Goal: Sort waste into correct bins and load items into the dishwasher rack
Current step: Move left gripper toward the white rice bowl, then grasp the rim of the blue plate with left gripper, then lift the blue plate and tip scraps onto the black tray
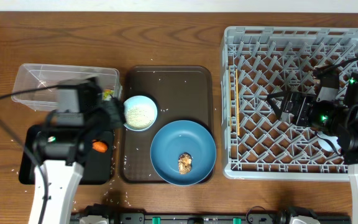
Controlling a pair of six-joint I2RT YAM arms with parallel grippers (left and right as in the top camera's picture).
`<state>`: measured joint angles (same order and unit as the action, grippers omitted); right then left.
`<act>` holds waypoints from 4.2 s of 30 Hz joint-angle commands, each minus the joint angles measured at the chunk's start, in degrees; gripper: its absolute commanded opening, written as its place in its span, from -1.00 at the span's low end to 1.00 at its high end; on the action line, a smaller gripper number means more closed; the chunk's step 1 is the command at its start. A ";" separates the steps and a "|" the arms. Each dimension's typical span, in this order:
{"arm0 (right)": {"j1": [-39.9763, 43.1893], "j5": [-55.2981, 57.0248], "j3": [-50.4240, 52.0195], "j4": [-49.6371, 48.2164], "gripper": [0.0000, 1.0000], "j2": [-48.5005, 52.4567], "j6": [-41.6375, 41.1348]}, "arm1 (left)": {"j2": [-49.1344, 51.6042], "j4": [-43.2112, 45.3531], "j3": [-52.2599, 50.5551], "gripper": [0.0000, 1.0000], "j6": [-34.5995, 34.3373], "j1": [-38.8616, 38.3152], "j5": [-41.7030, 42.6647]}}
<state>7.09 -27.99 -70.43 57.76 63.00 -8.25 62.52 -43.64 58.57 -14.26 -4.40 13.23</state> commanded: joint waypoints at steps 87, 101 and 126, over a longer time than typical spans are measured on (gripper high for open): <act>-0.59 0.15 -0.44 0.35 0.98 0.02 0.61 | 19.43 0.33 -10.97 -0.88 0.85 -22.69 -8.13; -0.59 0.15 -0.42 0.59 0.98 0.02 0.63 | 8.74 -12.74 -4.33 -0.88 -3.87 -22.40 -14.62; -0.59 0.37 -0.42 0.31 0.98 0.02 0.63 | 0.59 -44.57 11.78 -0.88 -23.80 5.35 -58.14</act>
<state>7.09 -27.99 -70.43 58.19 63.00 -8.25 62.63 -88.23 69.52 -31.66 0.51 -34.28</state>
